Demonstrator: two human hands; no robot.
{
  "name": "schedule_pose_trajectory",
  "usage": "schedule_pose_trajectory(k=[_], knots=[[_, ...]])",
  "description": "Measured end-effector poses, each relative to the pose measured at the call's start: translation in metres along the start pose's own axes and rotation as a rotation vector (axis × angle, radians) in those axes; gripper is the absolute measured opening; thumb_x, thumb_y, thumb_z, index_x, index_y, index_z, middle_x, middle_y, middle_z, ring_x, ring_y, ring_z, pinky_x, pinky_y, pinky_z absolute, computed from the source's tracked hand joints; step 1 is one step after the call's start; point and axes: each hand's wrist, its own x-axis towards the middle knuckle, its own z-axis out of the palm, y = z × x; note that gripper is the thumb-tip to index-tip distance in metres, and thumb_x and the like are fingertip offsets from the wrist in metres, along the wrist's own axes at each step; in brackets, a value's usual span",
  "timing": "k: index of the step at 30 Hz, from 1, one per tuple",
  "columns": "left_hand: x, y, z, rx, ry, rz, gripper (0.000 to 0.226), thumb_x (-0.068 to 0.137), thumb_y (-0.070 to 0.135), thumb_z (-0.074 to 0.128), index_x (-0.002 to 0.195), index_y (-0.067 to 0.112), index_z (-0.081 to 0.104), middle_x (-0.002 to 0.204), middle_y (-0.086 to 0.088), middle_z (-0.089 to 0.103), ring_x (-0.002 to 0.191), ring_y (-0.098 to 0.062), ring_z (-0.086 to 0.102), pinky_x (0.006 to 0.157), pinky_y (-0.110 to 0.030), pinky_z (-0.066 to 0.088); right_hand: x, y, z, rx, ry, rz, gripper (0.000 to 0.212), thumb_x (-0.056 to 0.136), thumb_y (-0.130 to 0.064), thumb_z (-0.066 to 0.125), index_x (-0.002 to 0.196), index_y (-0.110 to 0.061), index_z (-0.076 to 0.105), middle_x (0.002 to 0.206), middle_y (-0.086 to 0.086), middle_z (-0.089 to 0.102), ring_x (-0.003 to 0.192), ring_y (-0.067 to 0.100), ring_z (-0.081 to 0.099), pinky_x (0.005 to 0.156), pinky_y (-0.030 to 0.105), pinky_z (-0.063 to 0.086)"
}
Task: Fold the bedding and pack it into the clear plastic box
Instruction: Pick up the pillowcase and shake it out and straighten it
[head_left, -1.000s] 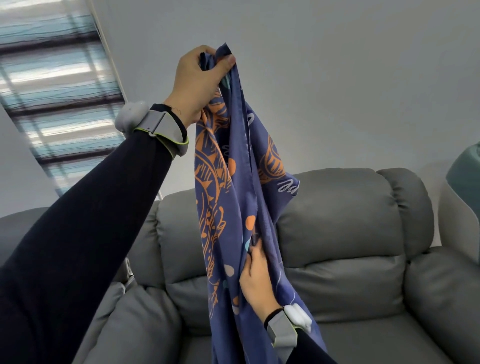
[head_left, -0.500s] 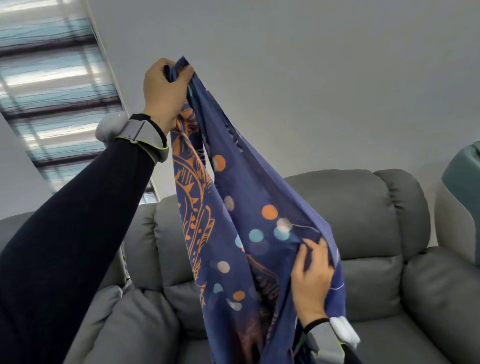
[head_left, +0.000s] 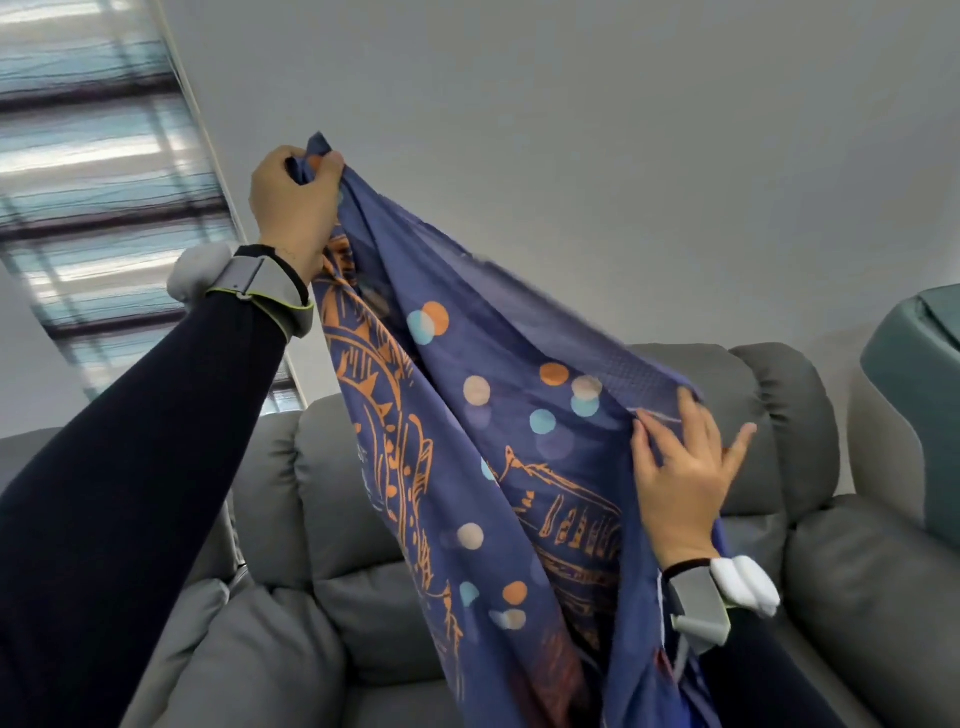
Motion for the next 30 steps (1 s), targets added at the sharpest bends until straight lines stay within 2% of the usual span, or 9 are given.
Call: schedule_pose_trajectory(k=[2,4,6,9,14,18,23,26,30], knots=[[-0.003,-0.002,-0.001,0.023,0.016,-0.009,0.04,0.079,0.032,0.063,0.054,0.025,0.033,0.053,0.005,0.033,0.047,-0.002,0.03,0.055,-0.024,0.029,0.004,0.005,0.009,0.051,-0.08,0.061,0.014,0.089,-0.018,0.063,0.1,-0.015,0.072,0.142,0.02,0.048,0.124,0.034,0.052,0.116,0.053,0.01],[-0.005,-0.004,-0.003,0.029,0.013,0.007,0.039,0.08,0.033,0.063,0.055,0.025,0.034,0.054,0.006,0.034,0.049,-0.002,0.032,0.054,-0.023,0.03,0.007,0.006,0.012,0.142,-0.141,0.143,0.017,0.091,-0.017,0.059,0.101,-0.01,0.071,0.147,0.021,0.041,0.127,0.034,0.05,0.114,0.05,0.02],[-0.006,-0.005,-0.005,0.011,-0.008,0.038,0.035,0.08,0.035,0.063,0.057,0.026,0.038,0.057,0.008,0.038,0.056,-0.007,0.036,0.058,-0.024,0.033,0.014,0.007,0.013,0.28,-0.122,0.268,0.016,0.092,-0.011,0.058,0.101,-0.004,0.07,0.144,0.019,0.046,0.12,0.032,0.056,0.103,0.034,0.037],[-0.006,-0.003,-0.007,-0.008,-0.023,0.074,0.03,0.078,0.038,0.065,0.059,0.027,0.044,0.059,0.01,0.044,0.062,-0.01,0.04,0.061,-0.025,0.035,0.033,0.011,0.015,0.369,-0.06,0.37,0.016,0.09,-0.005,0.059,0.1,0.002,0.07,0.121,0.02,0.061,0.101,0.034,0.064,0.091,0.036,0.05],[-0.006,0.003,-0.009,-0.108,-0.076,0.08,0.034,0.084,0.031,0.065,0.058,0.027,0.042,0.05,0.011,0.043,0.053,0.001,0.036,0.056,-0.023,0.032,0.036,0.006,0.014,0.414,-0.238,0.488,0.026,0.083,-0.001,0.068,0.108,0.004,0.065,0.108,0.023,0.059,0.08,0.033,0.059,0.078,0.005,0.033],[-0.008,0.002,-0.015,-0.055,-0.145,0.037,0.033,0.09,0.023,0.062,0.061,0.024,0.049,0.051,0.012,0.047,0.041,0.005,0.04,0.046,-0.012,0.033,0.017,0.013,0.019,0.308,-0.659,0.438,0.026,0.091,-0.022,0.059,0.081,0.0,0.069,0.081,0.023,0.067,0.083,0.038,0.063,0.066,0.032,0.035],[-0.007,-0.013,-0.028,-0.024,-0.067,-0.003,0.033,0.091,0.023,0.061,0.061,0.02,0.049,0.04,0.021,0.05,0.039,0.006,0.041,0.044,-0.009,0.032,0.049,0.021,-0.002,0.283,-0.282,0.452,0.017,0.093,-0.023,0.056,0.094,-0.014,0.071,0.097,0.009,0.071,0.096,0.035,0.06,0.089,0.044,0.043],[-0.015,-0.025,-0.031,0.055,0.148,0.096,0.03,0.089,0.033,0.059,0.065,0.022,0.044,0.052,0.014,0.043,0.052,0.002,0.037,0.056,-0.017,0.03,0.052,0.01,-0.021,0.475,-0.166,0.408,0.01,0.094,-0.016,0.058,0.095,-0.015,0.068,0.09,-0.001,0.066,0.087,0.014,0.059,0.083,0.021,0.044],[-0.036,-0.061,-0.023,0.233,0.008,-0.011,0.014,0.09,0.028,0.06,0.09,0.015,0.066,0.087,-0.014,0.063,0.08,-0.014,0.05,0.07,-0.025,0.037,0.029,0.025,-0.02,0.434,-0.374,0.507,0.011,0.09,-0.016,0.063,0.092,-0.012,0.074,0.089,0.005,0.074,0.078,0.008,0.062,0.067,-0.005,0.035]])
